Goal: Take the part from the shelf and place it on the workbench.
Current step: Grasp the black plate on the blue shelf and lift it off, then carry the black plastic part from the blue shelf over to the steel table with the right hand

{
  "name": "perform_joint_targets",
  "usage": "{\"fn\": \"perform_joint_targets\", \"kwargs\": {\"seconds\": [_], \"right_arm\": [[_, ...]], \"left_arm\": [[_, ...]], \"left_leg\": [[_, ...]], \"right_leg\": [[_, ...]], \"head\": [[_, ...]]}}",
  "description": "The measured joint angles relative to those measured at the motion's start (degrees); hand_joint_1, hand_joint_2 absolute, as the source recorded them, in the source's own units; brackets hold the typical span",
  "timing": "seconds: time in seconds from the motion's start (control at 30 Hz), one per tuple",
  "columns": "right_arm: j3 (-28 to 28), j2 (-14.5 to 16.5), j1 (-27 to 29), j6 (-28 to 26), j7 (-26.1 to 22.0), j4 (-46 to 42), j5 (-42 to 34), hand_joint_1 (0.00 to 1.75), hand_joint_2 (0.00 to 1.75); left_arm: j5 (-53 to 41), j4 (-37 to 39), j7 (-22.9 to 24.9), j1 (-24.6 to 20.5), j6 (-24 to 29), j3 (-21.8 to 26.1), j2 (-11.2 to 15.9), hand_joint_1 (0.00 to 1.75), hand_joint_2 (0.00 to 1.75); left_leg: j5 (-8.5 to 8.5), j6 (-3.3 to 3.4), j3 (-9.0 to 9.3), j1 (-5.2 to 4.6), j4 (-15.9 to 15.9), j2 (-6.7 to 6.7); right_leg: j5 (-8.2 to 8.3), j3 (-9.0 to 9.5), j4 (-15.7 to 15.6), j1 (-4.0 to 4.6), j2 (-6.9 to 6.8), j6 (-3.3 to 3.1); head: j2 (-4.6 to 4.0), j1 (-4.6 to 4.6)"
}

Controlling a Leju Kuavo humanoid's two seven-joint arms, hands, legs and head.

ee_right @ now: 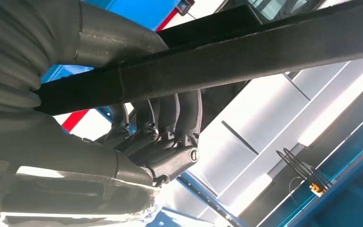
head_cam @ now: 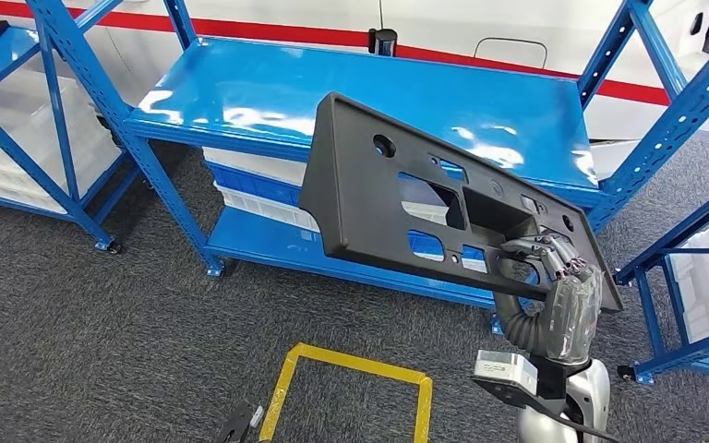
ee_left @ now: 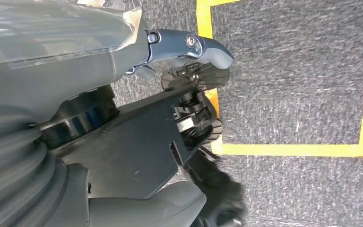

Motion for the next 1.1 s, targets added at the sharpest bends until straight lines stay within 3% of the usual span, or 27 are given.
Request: {"fn": "perform_joint_targets", "kwargs": {"seconds": [0.03,0.1,0.17,0.2,0.27,0.33,0.37,0.4,0.43,0.5,0.57,0.63,0.7,0.77,0.8,0.87,0.9,0.93,0.97,1.0,1.07,1.1], "right_arm": [[0.0,0.0,-0.1,0.0,0.0,0.0,0.0,1.75,1.75],[0.0,0.0,-0.1,0.0,0.0,0.0,0.0,1.75,1.75],[0.0,0.0,-0.1,-0.1,0.0,0.0,0.0,1.75,1.75],[0.0,0.0,-0.1,-0.1,0.0,0.0,0.0,1.75,1.75],[0.0,0.0,-0.1,-0.2,0.0,0.0,0.0,1.75,1.75],[0.0,0.1,0.0,-0.3,0.2,0.0,0.2,1.75,1.75],[0.0,0.1,0.1,-0.3,0.4,0.0,0.4,1.75,1.75],[0.0,0.1,0.2,-0.3,0.6,0.0,0.7,1.75,1.75],[0.0,0.1,0.3,-0.3,0.8,0.0,0.9,1.75,1.75],[0.0,0.2,0.4,-0.2,1.1,-0.1,1.3,1.75,1.75],[0.0,0.4,0.4,-0.2,1.3,-0.4,1.5,1.75,1.75],[0.0,0.5,0.4,-0.2,1.4,-0.7,1.6,1.75,1.75],[0.0,0.6,0.4,-0.1,1.4,-0.8,1.7,1.75,1.75],[0.0,0.6,0.5,-0.1,1.5,-1.0,1.7,1.75,1.75],[-0.1,0.6,0.6,0.0,1.5,-1.1,1.7,1.75,1.75],[-0.1,0.5,0.7,0.0,1.5,-1.2,1.7,1.75,1.75],[-0.1,0.5,0.8,0.1,1.5,-1.2,1.7,1.75,1.75],[-0.1,0.5,0.9,0.1,1.5,-1.2,1.7,1.75,1.75],[-0.1,0.5,1.0,0.1,1.5,-1.2,1.7,1.75,1.75],[-0.1,0.4,1.0,0.1,1.5,-1.2,1.7,1.75,1.75],[-0.1,0.4,1.0,0.1,1.5,-1.2,1.7,1.75,1.75],[-0.1,0.4,1.0,0.1,1.5,-1.3,1.7,1.75,1.75]], "left_arm": [[0.0,0.0,0.0,0.0,0.0,0.0,0.0,0.00,1.75],[0.0,0.0,0.0,0.0,0.0,0.0,0.0,0.00,1.75],[0.0,0.0,0.0,0.0,0.0,0.0,0.1,0.00,1.75],[0.0,0.0,0.0,0.0,0.0,0.0,0.1,0.00,1.75],[-0.2,0.0,0.0,0.1,0.0,0.0,0.1,0.00,1.75],[-0.3,0.0,0.0,0.1,0.0,0.0,0.1,0.00,1.75],[-0.4,0.0,0.0,0.1,0.0,0.0,0.1,0.00,1.75],[-0.5,0.0,0.0,0.1,0.0,0.0,0.1,0.00,1.75],[-0.5,0.0,0.0,0.0,0.0,0.0,0.1,0.00,1.75],[-0.5,0.0,0.0,0.0,-0.1,0.0,0.1,0.00,1.75],[-0.5,-0.1,0.0,-0.3,-0.2,0.0,0.2,0.00,1.75],[-0.5,-0.1,-0.1,-0.4,-0.3,-0.1,0.2,0.00,1.75],[-0.5,-0.1,-0.1,-0.5,-0.4,-0.1,0.2,0.00,1.75],[-0.5,-0.1,-0.1,-0.6,-0.5,-0.1,0.2,0.00,1.75],[-0.5,-0.1,-0.1,-0.6,-0.5,-0.1,0.2,0.00,1.75],[-0.5,-0.1,-0.1,-0.7,-0.5,-0.1,0.1,0.00,1.75],[-0.5,-0.1,-0.1,-0.7,-0.6,-0.2,0.1,0.00,1.75],[-0.5,-0.1,-0.1,-0.7,-0.6,-0.2,0.1,0.00,1.75],[-0.5,-0.1,-0.1,-0.7,-0.6,-0.2,0.0,0.00,1.75],[-0.5,-0.1,-0.1,-0.6,-0.6,-0.2,0.0,0.00,1.75],[-0.5,-0.1,-0.1,-0.7,-0.6,-0.2,0.0,0.00,1.75],[-0.5,-0.1,-0.1,-0.7,-0.6,-0.2,0.0,0.00,1.75]], "left_leg": [[0.25,-0.35,-0.65,-0.01,0.5,-0.01],[0.73,-1.02,-1.59,-0.23,1.5,-0.06],[1.20,-1.59,-2.03,-0.15,1.8,-0.14],[0.54,-1.84,-2.37,0.01,2.3,-0.20],[-3.70,-2.37,-3.80,0.27,6.1,-0.30],[-9.22,-2.68,-5.81,0.31,13.4,-0.36],[-10.60,-2.68,-6.38,0.32,16.6,-0.37],[-10.71,-2.55,-6.19,0.31,18.3,-0.37],[-9.71,-2.26,-4.87,0.27,17.7,-0.40],[-7.20,-1.20,0.38,0.04,11.2,-0.66],[-6.80,-0.17,5.31,-0.38,3.8,-0.94],[-7.13,0.34,6.73,-0.91,1.2,-1.01],[-6.44,0.78,6.44,-1.18,0.8,-0.95],[-5.06,1.29,5.88,-0.99,0.0,-0.68],[-4.22,1.53,5.33,-0.85,-0.4,-0.53],[-2.89,1.77,3.78,-0.80,-0.4,-0.32],[-2.24,1.75,2.91,-0.78,-0.4,-0.24],[-1.62,1.67,2.04,-0.75,-0.4,-0.15],[-1.02,1.50,1.18,-0.68,-0.3,-0.08],[-0.49,1.25,0.35,-0.58,-0.1,-0.04],[0.28,0.62,-1.29,-0.46,0.8,-0.02],[0.58,0.27,-1.98,-0.52,1.4,-0.04]], "right_leg": [[0.41,2.52,-3.8,0.00,0.11,0.19],[0.15,4.64,-7.8,0.11,0.28,-0.11],[0.34,3.79,-7.7,0.07,0.30,-0.96],[0.69,3.47,-7.6,0.03,0.26,-1.60],[1.73,2.56,-7.5,-0.03,0.17,-3.15],[2.87,1.27,-7.4,0.35,0.14,-4.03],[3.39,0.57,-7.4,0.55,0.14,-4.17],[3.87,-0.11,-7.3,0.76,0.14,-4.21],[4.31,-0.75,-7.2,0.95,0.14,-4.21],[5.15,-1.75,-7.1,1.25,0.18,-4.14],[5.92,-2.30,-7.1,1.39,0.17,-3.68],[6.60,-2.51,-7.2,1.15,0.07,-2.83],[7.13,-2.64,-7.3,1.01,0.02,-2.20],[5.78,-3.52,-6.1,1.17,0.06,-2.16],[3.90,-4.40,-4.2,1.23,0.09,-2.36],[-1.01,-6.66,2.6,1.05,0.11,-2.74],[-2.62,-7.50,6.3,0.92,0.10,-2.53],[-3.11,-7.71,8.7,0.79,0.10,-1.99],[-2.51,-6.95,9.2,0.63,0.10,-1.22],[-1.22,-5.10,7.5,0.43,0.09,-0.39],[0.51,1.00,-0.5,0.13,0.09,0.67],[0.38,3.53,-4.3,0.19,0.15,0.55]], "head": [[0.01,0.00],[0.00,-0.05],[0.00,-0.21],[0.00,-0.26],[0.01,-0.31],[0.01,-0.37],[0.01,-0.38],[0.01,-0.37],[0.01,-0.38],[0.01,-0.37],[0.01,-0.32],[0.00,-0.35],[0.00,-0.39],[0.00,-0.31],[0.00,-0.23],[0.00,-0.11],[0.00,-0.10],[0.00,-0.12],[0.00,-0.11],[0.00,-0.14],[0.00,-0.10],[0.00,-0.15]]}}
